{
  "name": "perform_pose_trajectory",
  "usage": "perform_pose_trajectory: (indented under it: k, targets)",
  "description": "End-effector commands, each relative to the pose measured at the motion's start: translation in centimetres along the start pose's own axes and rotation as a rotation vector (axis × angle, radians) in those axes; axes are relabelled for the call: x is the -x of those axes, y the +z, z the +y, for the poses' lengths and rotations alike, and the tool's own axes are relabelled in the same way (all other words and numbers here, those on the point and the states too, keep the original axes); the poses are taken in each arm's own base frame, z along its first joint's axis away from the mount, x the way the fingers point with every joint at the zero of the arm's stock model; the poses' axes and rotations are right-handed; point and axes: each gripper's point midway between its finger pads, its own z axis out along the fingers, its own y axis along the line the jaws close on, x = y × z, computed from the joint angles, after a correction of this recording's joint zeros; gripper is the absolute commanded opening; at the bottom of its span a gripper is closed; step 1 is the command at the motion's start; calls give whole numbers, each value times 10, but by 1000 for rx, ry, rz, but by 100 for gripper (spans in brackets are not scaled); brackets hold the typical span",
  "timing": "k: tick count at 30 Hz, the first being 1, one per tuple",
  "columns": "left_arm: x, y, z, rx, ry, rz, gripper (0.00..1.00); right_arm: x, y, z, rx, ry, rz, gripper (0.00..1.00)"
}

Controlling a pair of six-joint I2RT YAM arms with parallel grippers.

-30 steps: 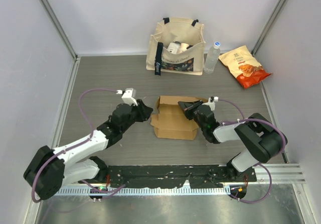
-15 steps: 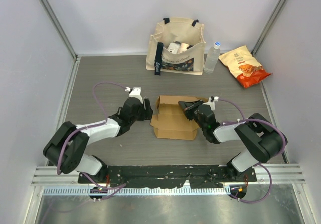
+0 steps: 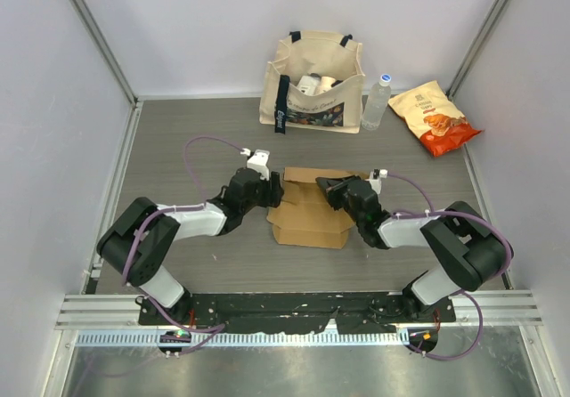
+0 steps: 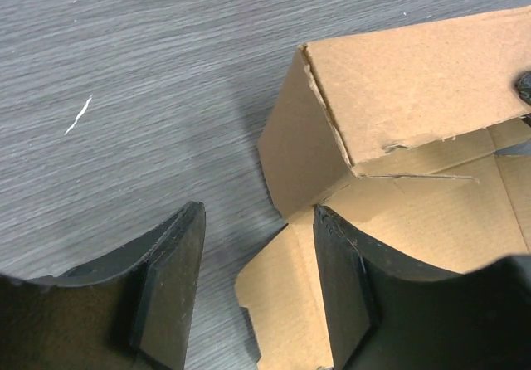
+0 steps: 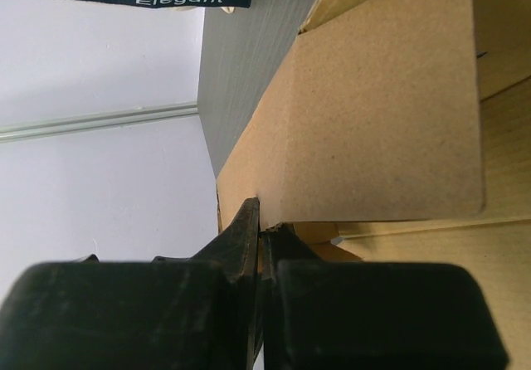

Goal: Fold the paper box

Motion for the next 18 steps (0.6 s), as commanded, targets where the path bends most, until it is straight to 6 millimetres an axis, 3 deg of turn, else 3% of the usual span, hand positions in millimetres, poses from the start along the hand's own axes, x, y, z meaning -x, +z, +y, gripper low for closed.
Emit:
perform_pose_trajectory:
  k: [1, 5, 7, 8, 12, 13, 14, 15, 18]
  targets:
    - [32, 12, -10, -20, 45, -105, 57, -2, 1, -14, -72, -19, 10, 2]
    - [32, 15, -13, -30, 68, -111, 52, -3, 0, -13, -68, -9, 14, 1]
    - [32, 14, -14, -33, 81, -116, 56, -3, 0, -10, -63, -7, 14, 1]
    - [30, 13, -12, -29, 84, -113, 63, -3, 0, -10, -69, -6, 12, 1]
    - [26, 10, -5, 0, 92, -121, 67, -1, -1, -10, -89, 4, 6, 1]
    - [25, 10, -3, 6, 92, -116, 65, -2, -2, -8, -89, 10, 8, 2]
    - [25, 11, -2, 9, 98, -116, 51, -1, -2, -12, -110, 21, 5, 2]
    - [25, 12, -2, 11, 108, -116, 47, -1, -3, -12, -117, 25, 6, 1]
    - [30, 15, -6, -4, 150, -107, 48, -2, -3, -13, -147, 36, 11, 1]
